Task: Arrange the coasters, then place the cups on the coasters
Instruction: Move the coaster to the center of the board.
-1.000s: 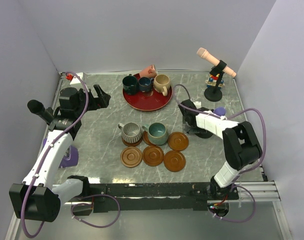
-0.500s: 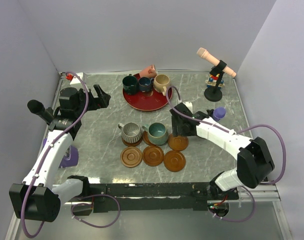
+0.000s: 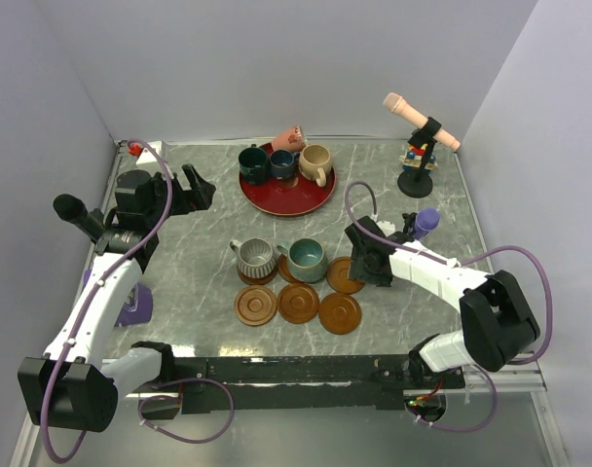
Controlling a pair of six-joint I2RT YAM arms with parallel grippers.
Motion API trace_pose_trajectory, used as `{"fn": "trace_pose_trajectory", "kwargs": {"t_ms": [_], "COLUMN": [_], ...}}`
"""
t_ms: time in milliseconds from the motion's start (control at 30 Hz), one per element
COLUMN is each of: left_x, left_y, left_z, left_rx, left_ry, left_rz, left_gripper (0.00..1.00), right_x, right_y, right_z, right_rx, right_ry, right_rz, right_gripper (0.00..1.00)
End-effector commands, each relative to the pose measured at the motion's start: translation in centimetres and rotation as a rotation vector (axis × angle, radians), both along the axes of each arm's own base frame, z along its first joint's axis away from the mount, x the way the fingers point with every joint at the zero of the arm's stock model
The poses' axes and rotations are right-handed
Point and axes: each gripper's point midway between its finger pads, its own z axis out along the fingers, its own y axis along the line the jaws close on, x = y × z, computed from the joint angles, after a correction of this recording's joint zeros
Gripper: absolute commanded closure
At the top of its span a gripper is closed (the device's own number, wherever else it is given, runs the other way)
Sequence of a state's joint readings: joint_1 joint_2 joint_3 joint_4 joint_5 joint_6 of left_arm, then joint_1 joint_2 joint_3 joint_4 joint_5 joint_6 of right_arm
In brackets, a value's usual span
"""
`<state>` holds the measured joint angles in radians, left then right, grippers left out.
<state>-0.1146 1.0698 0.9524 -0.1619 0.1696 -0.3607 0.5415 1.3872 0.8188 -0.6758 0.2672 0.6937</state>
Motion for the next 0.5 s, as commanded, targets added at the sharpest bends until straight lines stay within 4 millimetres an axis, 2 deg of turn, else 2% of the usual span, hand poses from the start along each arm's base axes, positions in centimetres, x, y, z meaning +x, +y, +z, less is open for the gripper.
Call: {"fn": "trace_pose_trajectory", "kwargs": {"t_ms": [0, 467], "left_x": [-0.1, -0.1], "left_y": [-0.2, -0.2], "left_z": [1.9, 1.9], "left_rx": [-0.014, -0.011], "left_ry": [-0.066, -0.064], "left_rz": [-0.012, -0.01], "left_gripper": [0.03, 0.03], "right_x": [1.4, 2.3], "right_y": [0.7, 1.2], "right_z": [-0.3, -2.4], "right_rx": [0.068, 0.093], "right_ry": [-0.058, -0.055], "right_rz": [-0.064, -0.124], "right_gripper": [0.34, 0.39]}}
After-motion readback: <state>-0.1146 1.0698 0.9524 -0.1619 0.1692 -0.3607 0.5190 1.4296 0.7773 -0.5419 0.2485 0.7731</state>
